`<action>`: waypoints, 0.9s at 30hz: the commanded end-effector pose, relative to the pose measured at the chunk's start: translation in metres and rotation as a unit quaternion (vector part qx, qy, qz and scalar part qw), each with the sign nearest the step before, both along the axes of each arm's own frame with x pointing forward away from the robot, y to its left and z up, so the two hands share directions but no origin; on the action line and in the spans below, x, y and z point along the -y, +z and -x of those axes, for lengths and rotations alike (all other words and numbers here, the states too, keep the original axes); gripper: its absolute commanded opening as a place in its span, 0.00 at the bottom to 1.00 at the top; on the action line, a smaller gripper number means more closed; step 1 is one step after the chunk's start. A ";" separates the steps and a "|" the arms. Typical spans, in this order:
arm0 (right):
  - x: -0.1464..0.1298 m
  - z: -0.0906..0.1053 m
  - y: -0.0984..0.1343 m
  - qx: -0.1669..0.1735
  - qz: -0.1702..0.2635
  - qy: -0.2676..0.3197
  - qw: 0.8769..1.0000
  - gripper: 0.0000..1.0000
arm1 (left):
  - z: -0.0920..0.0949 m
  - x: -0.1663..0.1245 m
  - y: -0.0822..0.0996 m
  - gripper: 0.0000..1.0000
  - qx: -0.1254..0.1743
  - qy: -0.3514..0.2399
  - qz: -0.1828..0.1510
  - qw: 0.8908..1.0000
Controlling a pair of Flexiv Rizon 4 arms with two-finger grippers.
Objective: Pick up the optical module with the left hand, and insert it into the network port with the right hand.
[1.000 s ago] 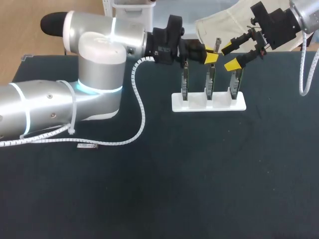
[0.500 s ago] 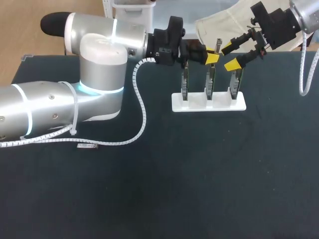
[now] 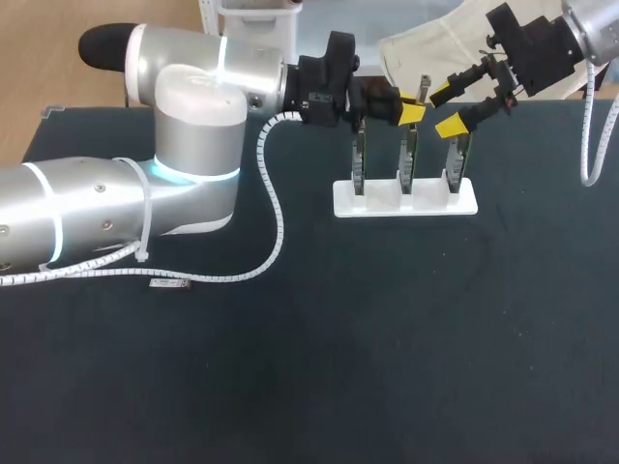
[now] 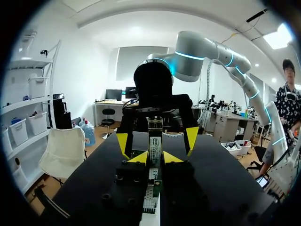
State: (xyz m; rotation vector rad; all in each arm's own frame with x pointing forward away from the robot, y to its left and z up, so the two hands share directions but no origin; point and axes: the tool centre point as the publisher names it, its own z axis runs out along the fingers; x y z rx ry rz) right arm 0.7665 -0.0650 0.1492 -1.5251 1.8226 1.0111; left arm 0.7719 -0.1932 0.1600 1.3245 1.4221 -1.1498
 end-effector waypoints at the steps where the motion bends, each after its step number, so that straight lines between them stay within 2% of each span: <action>1: 0.000 0.001 0.000 0.001 0.000 -0.001 1.000 1.00 | -0.002 0.000 -0.001 0.00 0.000 -0.001 0.001 1.000; 14: 0.009 -0.025 0.025 0.047 -0.011 -0.021 0.999 1.00 | -0.002 0.000 -0.001 0.00 0.000 -0.001 0.001 1.000; 27: -0.007 -0.018 0.046 0.062 -0.037 0.007 0.997 1.00 | -0.002 0.000 -0.001 0.00 0.000 -0.001 0.001 1.000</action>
